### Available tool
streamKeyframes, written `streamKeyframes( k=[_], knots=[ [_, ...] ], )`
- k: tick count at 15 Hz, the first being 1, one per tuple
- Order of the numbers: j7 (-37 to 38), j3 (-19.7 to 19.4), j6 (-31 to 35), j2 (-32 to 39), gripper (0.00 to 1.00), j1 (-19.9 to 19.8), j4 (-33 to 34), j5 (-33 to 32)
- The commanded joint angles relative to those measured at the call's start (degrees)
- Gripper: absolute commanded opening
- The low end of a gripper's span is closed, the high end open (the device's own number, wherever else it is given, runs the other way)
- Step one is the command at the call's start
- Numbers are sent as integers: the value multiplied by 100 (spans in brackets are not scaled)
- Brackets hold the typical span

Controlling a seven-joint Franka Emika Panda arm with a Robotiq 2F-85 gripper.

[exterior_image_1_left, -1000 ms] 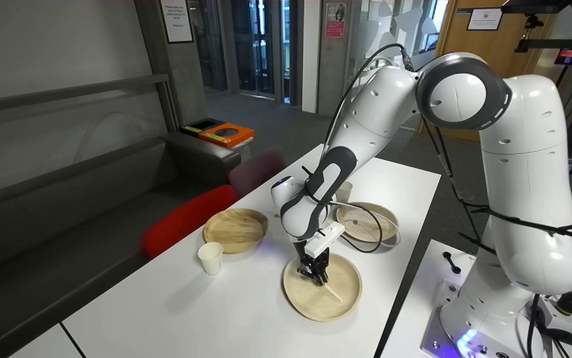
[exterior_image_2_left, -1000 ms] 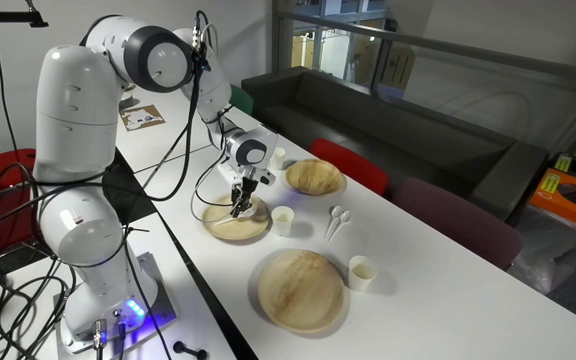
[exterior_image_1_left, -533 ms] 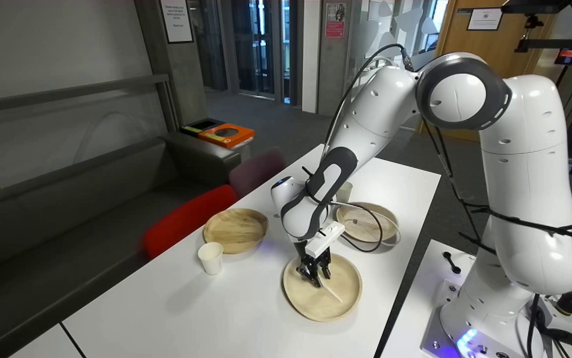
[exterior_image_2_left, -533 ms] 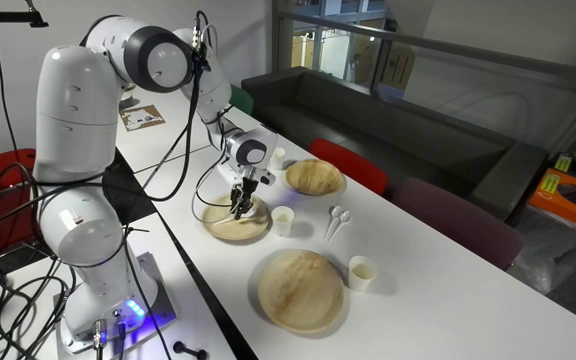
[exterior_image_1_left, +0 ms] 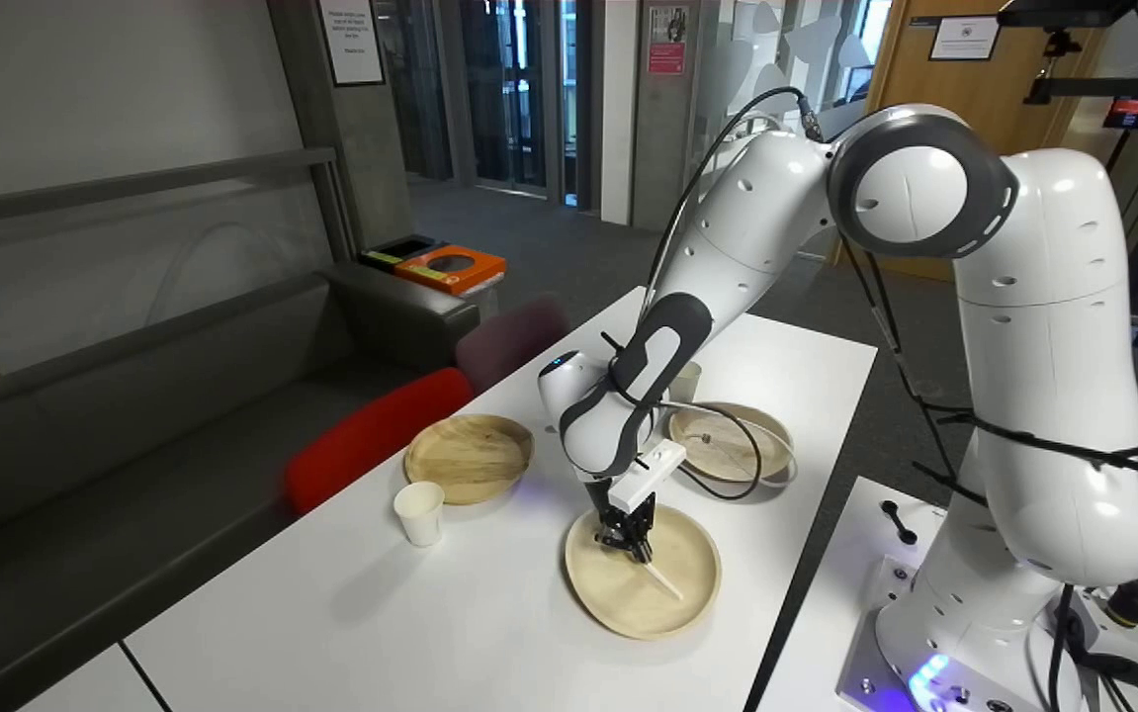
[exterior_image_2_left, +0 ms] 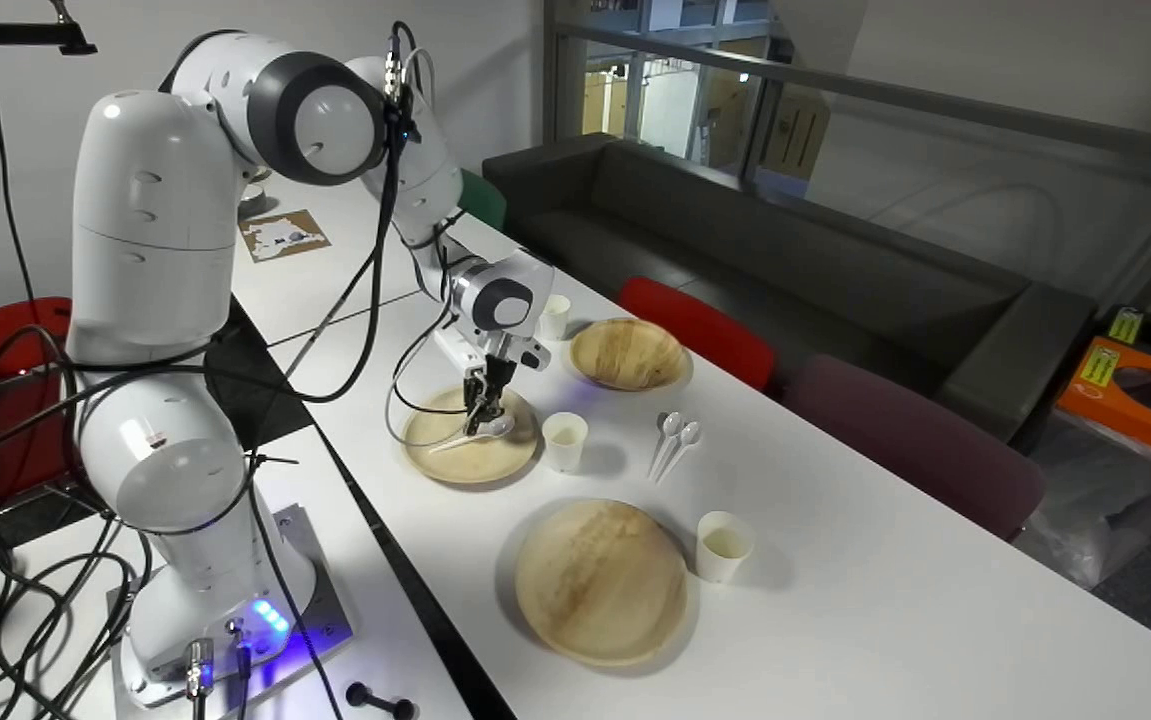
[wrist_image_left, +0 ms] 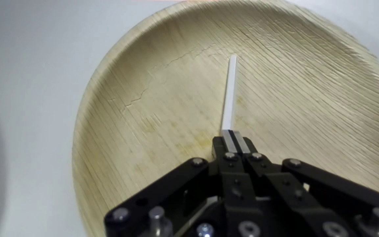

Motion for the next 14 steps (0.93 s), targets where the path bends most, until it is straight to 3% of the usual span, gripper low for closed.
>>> streamKeyframes(
  k=[1, 3, 4, 5, 11, 13, 14],
  knots=[
    [198, -99, 160, -63, 0, 126, -108, -146],
    [198, -104, 167, -60, 0, 139, -113, -157],
    [203, -109, 176, -59, 26, 150, -117, -164],
    [205, -118, 179, -59, 27, 163, -119, -170],
    [204, -127, 172, -43, 72, 169, -121, -181],
    [210, -128, 174, -38, 74, 173, -122, -188],
    [208, -129, 173, -36, 63, 172, -121, -190]
  ],
)
